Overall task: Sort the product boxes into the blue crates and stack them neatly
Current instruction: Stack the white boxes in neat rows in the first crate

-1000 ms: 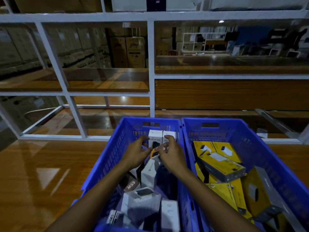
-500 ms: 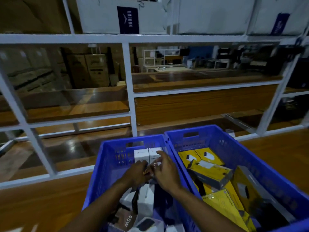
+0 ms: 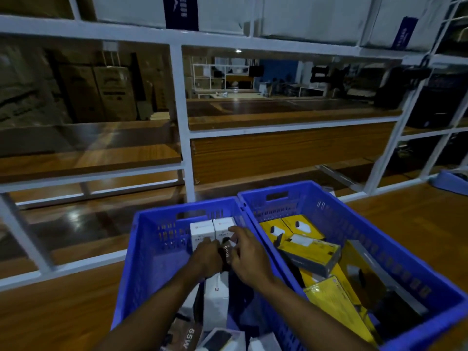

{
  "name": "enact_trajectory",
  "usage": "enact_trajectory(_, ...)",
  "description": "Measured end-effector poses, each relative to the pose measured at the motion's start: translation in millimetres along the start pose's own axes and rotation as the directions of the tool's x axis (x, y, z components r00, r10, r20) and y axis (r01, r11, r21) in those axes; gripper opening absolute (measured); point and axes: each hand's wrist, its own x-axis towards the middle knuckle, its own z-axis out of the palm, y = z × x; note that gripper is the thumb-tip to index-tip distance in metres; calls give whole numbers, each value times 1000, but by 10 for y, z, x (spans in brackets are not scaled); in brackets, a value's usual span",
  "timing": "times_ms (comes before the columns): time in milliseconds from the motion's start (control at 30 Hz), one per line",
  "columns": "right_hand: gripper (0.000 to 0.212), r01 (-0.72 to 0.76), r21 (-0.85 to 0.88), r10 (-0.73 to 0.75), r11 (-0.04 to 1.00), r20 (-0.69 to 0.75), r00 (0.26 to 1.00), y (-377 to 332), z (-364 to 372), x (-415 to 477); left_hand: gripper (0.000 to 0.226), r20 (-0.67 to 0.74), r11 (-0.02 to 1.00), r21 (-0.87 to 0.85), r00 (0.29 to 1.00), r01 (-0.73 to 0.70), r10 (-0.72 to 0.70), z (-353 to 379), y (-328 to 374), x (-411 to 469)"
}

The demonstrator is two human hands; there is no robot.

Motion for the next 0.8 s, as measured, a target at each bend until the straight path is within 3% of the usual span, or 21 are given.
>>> enact_trajectory(100, 43, -57, 90, 59, 994, -15, 998, 6, 2, 39, 48, 0, 998, -3, 998, -70, 70, -270, 243, -261)
enact_trajectory(233, 41, -183, 493, 276, 851, -124, 953, 41, -99, 123, 43, -79, 974, -225, 997, 3, -21, -737, 382, -590)
enact_trajectory(267, 38, -216, 572, 343, 791, -123, 931, 47, -125, 148, 36, -95, 916, -400, 993, 28, -72, -829, 354, -665)
enact_trajectory(333, 33, -265, 720, 431, 642, -53, 901, 8, -164, 216, 23, -70, 665, -747, 992, 16, -102, -971, 319, -868)
enact_trajectory(367, 30, -277, 771, 441, 574, -6, 898, -54, -185, 254, 22, -75, 544, -839, 992, -10, -98, -1017, 295, -938)
enact_trajectory(467, 33, -411, 803, 390, 431, 245, 888, -272, -151, 342, 22, -108, 242, -967, 986, -75, -125, -1020, 283, -1015)
enact_trajectory(533, 49, -546, 756, 356, 362, 429, 830, -364, -65, 306, 20, -155, 134, -982, 976, -134, -155, -994, 309, -1001)
enact_trajectory(633, 54, -654, 697, 283, 294, 590, 756, -314, -29, 285, 25, -173, 106, -982, 966, -155, -192, -951, 308, -962)
enact_trajectory(733, 42, -639, 721, 245, 266, 591, 769, -211, -97, 300, 21, -194, 148, -975, 961, -167, -196, -905, 264, -922)
enact_trajectory(800, 38, -596, 740, 251, 310, 542, 802, -196, -72, 299, 15, -243, 215, -957, 942, -195, -230, -893, 262, -915)
